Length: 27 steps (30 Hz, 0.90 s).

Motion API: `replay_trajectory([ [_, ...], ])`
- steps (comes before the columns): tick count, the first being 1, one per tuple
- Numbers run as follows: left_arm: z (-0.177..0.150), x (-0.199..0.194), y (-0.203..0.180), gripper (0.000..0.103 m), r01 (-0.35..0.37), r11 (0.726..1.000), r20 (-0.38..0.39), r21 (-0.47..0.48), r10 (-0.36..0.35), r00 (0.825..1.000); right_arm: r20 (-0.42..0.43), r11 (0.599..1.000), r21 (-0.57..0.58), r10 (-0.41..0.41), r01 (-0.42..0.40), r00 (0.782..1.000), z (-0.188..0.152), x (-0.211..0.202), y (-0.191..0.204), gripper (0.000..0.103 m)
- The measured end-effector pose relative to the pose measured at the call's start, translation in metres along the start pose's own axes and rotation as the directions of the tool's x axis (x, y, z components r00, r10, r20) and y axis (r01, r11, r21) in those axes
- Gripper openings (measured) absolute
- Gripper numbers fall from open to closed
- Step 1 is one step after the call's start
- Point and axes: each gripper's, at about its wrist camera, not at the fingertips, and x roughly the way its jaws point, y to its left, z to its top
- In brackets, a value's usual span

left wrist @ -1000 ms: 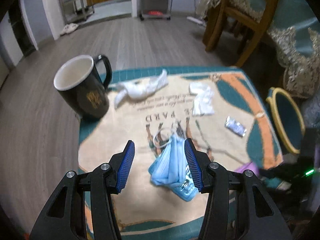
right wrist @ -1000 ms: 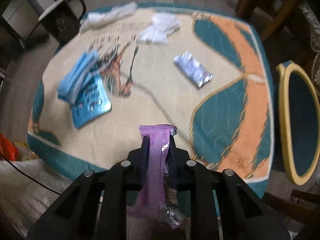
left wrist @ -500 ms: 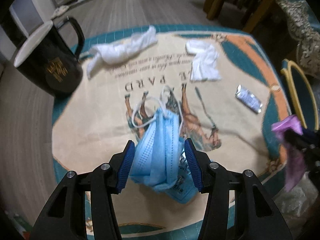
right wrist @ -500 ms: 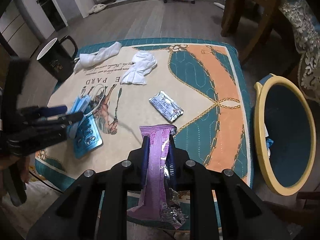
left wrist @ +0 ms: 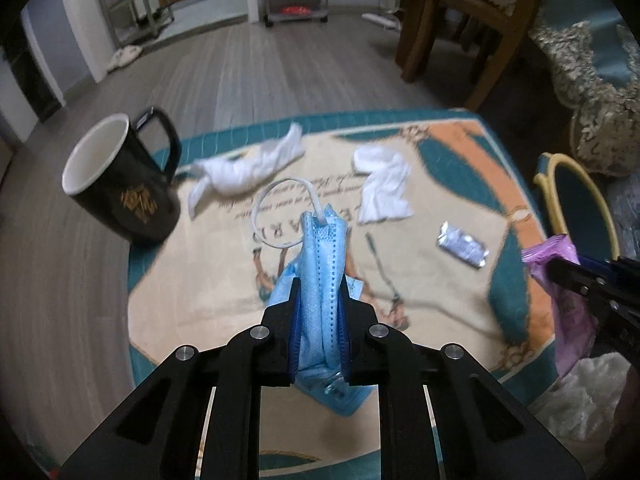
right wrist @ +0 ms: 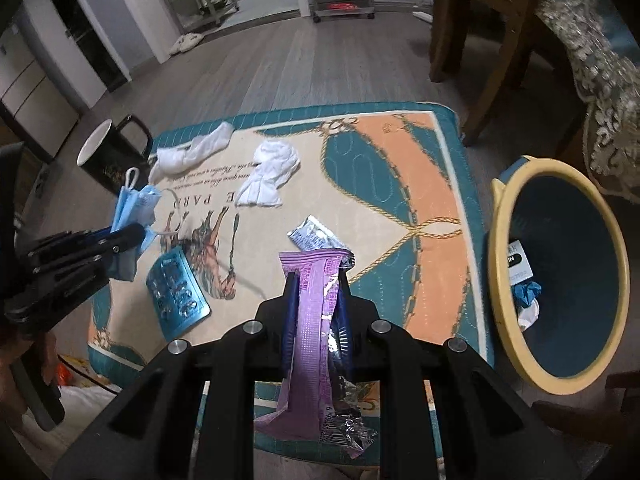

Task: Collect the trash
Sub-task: 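Carry the blue face mask and purple wrapper over the bucket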

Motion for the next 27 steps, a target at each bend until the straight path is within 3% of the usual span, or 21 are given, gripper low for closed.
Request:
replay_trajectory([
  [5,0.020,-0.031,-0.029,0.016,0.020,0.996,0.076,0.092,-0.027,0.997,0.038,0.999,0.037,0.025,-0.026,0.999,0.020,-0.031,-0.018,0.018],
  [9,0.044,-0.060,-0.055,0.016,0.115,0.982,0.125,0.149,-0.134,0.983,0.089,0.999,0.040,0.012,-0.016,0.996,0.038,-0.064,-0.041,0.018],
  [12,0.056,-0.071,-0.085,0.016,0.123,0.959,0.133,0.255,-0.160,0.978,0.130,0.999,0.050,-0.021,0.014,0.991,0.048,-0.088,-0.071,0.018],
  [16,0.064,-0.070,-0.117,0.016,0.111,0.932,0.145,0.344,-0.170,0.975,0.158,0.995,0.076,-0.068,0.057,0.985,0.049,-0.101,-0.108,0.018],
  [21,0.072,-0.054,-0.143,0.016,0.178,0.931,0.125,0.320,-0.228,0.966,0.158,0.984,0.155,-0.116,0.091,0.981,0.036,-0.098,-0.155,0.018],
  [27,0.085,-0.049,-0.192,0.016,0.200,0.900,0.137,0.388,-0.271,0.953,0.158,0.967,0.229,-0.154,0.115,0.975,0.030,-0.102,-0.202,0.018],
])
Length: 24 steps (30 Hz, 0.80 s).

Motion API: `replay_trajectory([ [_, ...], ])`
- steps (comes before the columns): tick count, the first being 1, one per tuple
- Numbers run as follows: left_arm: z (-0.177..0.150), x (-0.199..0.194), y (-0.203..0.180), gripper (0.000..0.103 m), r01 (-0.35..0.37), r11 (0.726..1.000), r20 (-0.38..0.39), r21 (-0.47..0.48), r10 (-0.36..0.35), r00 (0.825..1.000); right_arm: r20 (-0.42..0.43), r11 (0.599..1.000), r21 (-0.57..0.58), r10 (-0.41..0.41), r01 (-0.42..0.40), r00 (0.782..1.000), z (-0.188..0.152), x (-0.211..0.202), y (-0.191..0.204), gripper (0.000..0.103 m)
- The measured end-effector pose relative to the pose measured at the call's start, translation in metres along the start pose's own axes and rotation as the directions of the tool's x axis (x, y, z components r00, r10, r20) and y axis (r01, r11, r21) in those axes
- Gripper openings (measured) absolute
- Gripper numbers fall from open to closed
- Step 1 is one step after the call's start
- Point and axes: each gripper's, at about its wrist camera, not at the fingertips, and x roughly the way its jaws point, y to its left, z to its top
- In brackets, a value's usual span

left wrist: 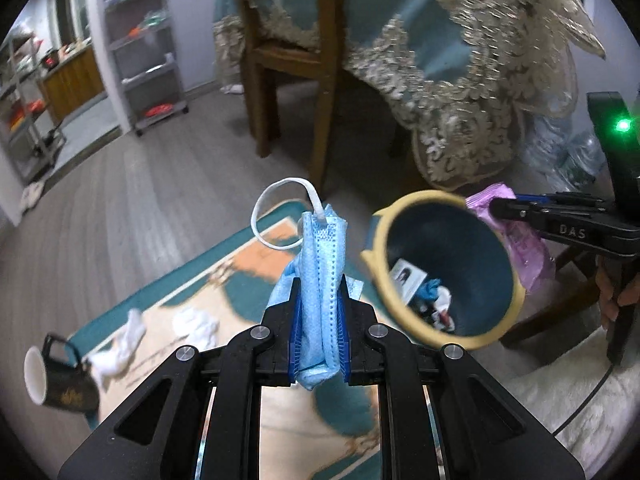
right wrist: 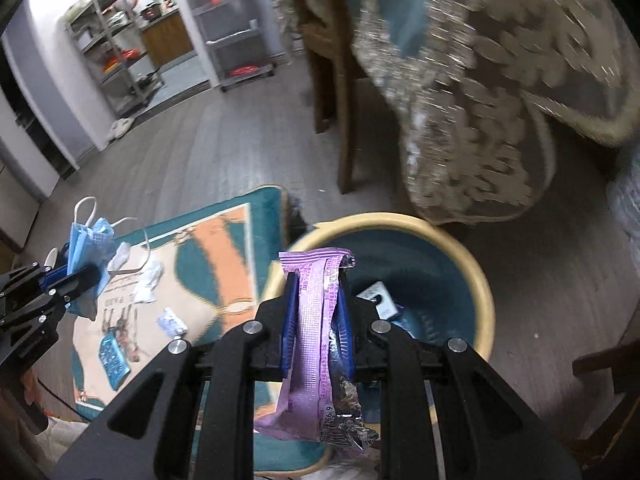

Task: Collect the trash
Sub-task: 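Carry the blue face mask and purple wrapper over the bucket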

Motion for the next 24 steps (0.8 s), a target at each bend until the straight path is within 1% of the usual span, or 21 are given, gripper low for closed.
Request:
replay_trajectory([
  [5,0.010,0.014,-0.025,0.016,0.017,0.999,0.003,0.048,-0.018,1.000,-0.017,0.998,0.059,-0.018,0.019,1.000,0.001,0.007,-0.029,0.018],
  [8,0.014,0.025,-0.038,0.016,0.041,0.997,-0.006,0.062,-0.041,0.999,-0.024,0.997,0.077,-0.027,0.029,0.999,0.002,0.009,-0.042,0.018],
  [14,0.016,0.043,-0.065,0.016,0.092,0.990,-0.030,0.110,-0.089,0.996,-0.043,0.995,0.094,-0.035,0.039,0.998,0.001,0.013,-0.056,0.018],
  [18,0.015,0.051,-0.084,0.016,0.128,0.982,-0.044,0.142,-0.123,0.991,-0.060,0.993,0.099,-0.054,0.060,0.997,-0.002,0.016,-0.062,0.018],
  [24,0.010,0.072,-0.104,0.016,0.163,0.972,-0.096,0.170,-0.148,0.984,-0.085,0.991,0.110,-0.066,0.075,0.994,-0.007,0.019,-0.066,0.018],
])
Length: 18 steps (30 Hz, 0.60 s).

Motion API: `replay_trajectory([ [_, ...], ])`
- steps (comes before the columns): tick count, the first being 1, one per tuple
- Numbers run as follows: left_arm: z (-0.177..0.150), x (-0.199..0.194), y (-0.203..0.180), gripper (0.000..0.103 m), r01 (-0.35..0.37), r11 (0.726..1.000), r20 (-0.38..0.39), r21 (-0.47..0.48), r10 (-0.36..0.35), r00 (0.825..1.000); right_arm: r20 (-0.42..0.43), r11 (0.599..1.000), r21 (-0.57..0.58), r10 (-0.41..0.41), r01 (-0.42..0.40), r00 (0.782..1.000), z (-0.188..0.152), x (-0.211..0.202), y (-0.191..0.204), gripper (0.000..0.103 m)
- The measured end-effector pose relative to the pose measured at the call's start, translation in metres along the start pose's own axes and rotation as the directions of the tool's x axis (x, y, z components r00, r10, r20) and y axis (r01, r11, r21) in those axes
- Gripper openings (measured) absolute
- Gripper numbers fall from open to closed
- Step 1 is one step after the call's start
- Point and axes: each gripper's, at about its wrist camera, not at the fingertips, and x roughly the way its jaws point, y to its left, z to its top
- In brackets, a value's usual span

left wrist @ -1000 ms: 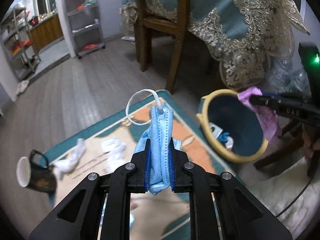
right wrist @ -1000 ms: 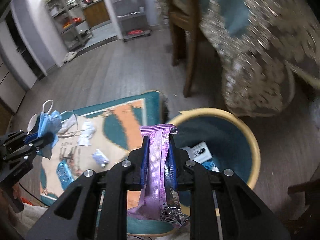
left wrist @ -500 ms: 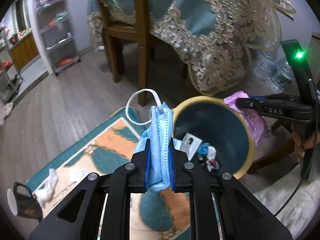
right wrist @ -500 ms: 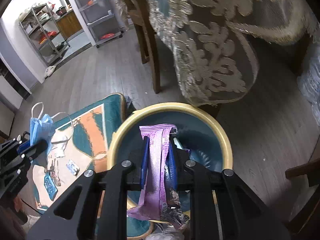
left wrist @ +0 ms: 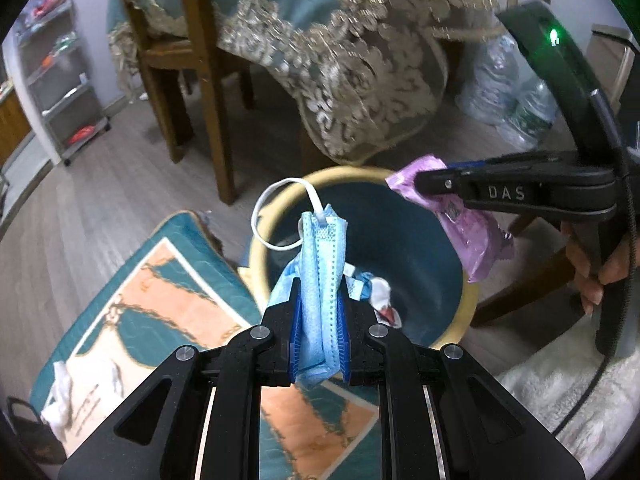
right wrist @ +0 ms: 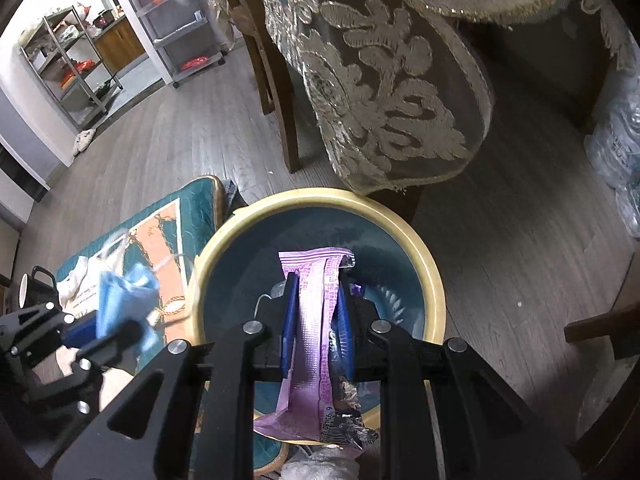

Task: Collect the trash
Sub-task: 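Carry the blue face mask and purple wrapper over the bucket, then open both tools to drop the mask and wrapper into the bucket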

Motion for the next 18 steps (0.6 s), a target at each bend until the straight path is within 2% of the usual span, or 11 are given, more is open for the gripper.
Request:
replay_trajectory([
  [5,-0.003,0.016,-0.006,0.016,0.010,1.000,-0.037,0.015,-0.010,0.999,-0.043,1.000,0.014,-0.011,0.012,0.999,-0.004,0.010,-0.004,0.018],
  [12,-0.008,0.037,-0.007,0.016,0.001,1.000,-0.086,0.027,0.001,0.996,-0.053,0.999,0.032,-0.015,0.016,0.998,-0.003,0.013,-0.008,0.018],
  [18,-0.008,0.041,-0.009,0.016,0.012,0.999,-0.067,0.039,-0.010,0.998,-0.051,0.998,0.059,-0.013,0.016,0.999,-0.001,0.016,-0.014,0.018],
])
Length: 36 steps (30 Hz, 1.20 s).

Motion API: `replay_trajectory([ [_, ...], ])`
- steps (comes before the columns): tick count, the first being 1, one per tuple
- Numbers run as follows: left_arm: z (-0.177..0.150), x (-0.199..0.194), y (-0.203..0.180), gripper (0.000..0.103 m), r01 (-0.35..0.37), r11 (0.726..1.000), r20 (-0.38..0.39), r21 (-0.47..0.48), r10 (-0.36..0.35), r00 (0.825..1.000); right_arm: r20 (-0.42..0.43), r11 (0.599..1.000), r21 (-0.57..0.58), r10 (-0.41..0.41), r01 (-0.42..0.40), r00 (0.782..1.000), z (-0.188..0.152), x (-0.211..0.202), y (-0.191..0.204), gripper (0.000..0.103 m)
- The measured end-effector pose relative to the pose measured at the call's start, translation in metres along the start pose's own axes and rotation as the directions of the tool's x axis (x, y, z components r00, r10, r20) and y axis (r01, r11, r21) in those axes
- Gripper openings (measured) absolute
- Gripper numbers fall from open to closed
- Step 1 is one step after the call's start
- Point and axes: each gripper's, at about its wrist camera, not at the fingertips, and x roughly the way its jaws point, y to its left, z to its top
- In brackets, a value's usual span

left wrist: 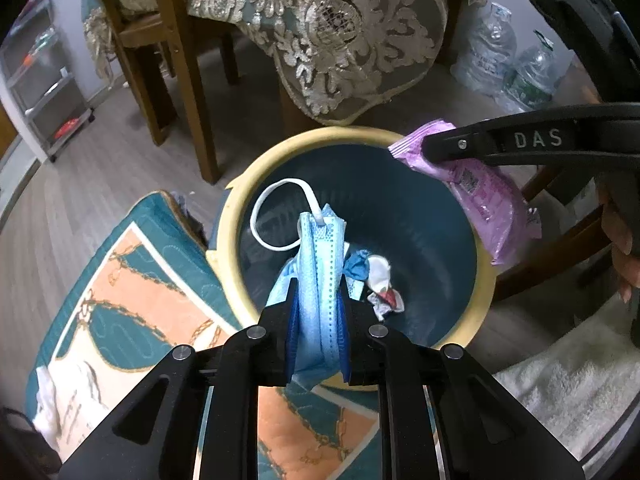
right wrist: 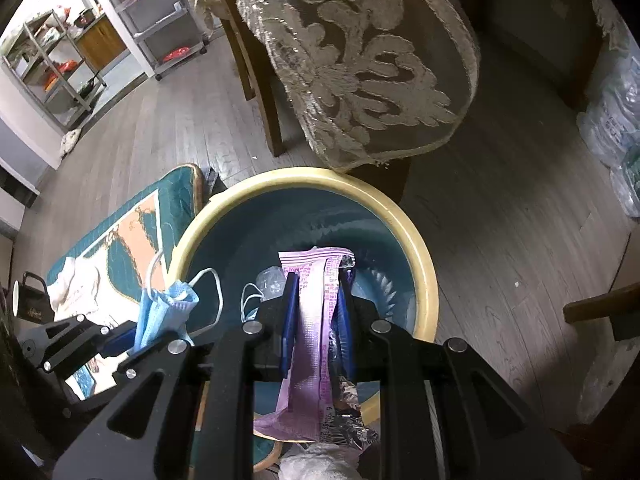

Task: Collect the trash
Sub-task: 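Open both tools to drop the mask and wrapper into the bucket, then move both open tools back over the cushion toward the tissues and foil packet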

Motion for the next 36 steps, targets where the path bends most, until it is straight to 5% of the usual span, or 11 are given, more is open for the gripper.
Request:
replay_trajectory([
  [8,0.002,-0.005,-0.006,0.028,0.016,1.000,0.044,0.025,-0.017,0.999,0.031,1.000,0.024,0.012,-0.013,0.999,0.003,-0.004,-0.003,0.022],
  [15,0.000,-0.016,0.001,0.055,-0.006,1.000,0.074,0.000,0.006,0.997,0.052,0.997,0.081,0.014,-0.018,0.999,0.005,-0.010,-0.007,0.061],
  [22,-0.010,-0.039,0.012,0.065,-0.046,0.999,0.100,0.000,0.046,0.994,0.058,0.994,0.096,0.047,-0.053,0.997,0.006,-0.019,0.006,0.072],
  [29,-0.034,-0.077,0.053,0.069,-0.099,0.990,0.122,-0.100,0.111,0.986,0.045,0.993,0.058,0.096,-0.098,0.994,0.004,-0.023,0.051,0.079],
  [36,-0.071,-0.113,0.100,0.070,-0.164,0.962,0.110,-0.220,0.192,0.975,0.038,0.983,-0.053,0.176,-0.173,0.984,0.002,-0.023,0.138,0.080],
])
